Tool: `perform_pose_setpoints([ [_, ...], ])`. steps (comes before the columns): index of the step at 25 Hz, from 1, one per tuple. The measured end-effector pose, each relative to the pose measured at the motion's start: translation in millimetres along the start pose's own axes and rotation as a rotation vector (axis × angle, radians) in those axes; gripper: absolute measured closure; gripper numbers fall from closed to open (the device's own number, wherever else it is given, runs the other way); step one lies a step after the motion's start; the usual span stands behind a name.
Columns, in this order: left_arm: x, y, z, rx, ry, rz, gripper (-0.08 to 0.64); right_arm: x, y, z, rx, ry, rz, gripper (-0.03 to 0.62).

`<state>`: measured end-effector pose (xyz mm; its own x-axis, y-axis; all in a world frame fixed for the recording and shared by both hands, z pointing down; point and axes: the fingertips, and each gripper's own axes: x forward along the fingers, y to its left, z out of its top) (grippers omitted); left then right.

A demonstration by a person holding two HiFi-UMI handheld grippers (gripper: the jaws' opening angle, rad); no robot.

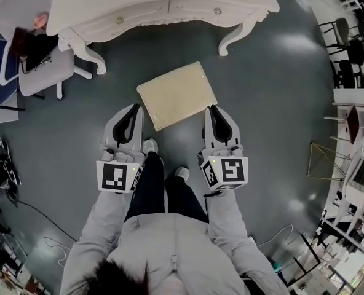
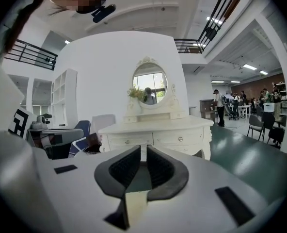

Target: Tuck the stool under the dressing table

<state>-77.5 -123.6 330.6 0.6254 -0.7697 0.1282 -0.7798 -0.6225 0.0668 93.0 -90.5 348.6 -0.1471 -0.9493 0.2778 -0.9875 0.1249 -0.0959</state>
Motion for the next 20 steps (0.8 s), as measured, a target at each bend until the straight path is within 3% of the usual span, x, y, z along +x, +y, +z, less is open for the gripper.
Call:
perform_pose_setpoints([
  [14,-5.1,-24.7,-169.6,-0.06,0.208,0.026,0.464,3.7,-21.8,-166.2,0.091,0.195,0.016,0.474],
  [20,-3.0,-32.1,-227.6,-0.055,0.254,0.032,0.418,8.9,-31.4,-218.0,0.107,0.234,0.023,0.442],
])
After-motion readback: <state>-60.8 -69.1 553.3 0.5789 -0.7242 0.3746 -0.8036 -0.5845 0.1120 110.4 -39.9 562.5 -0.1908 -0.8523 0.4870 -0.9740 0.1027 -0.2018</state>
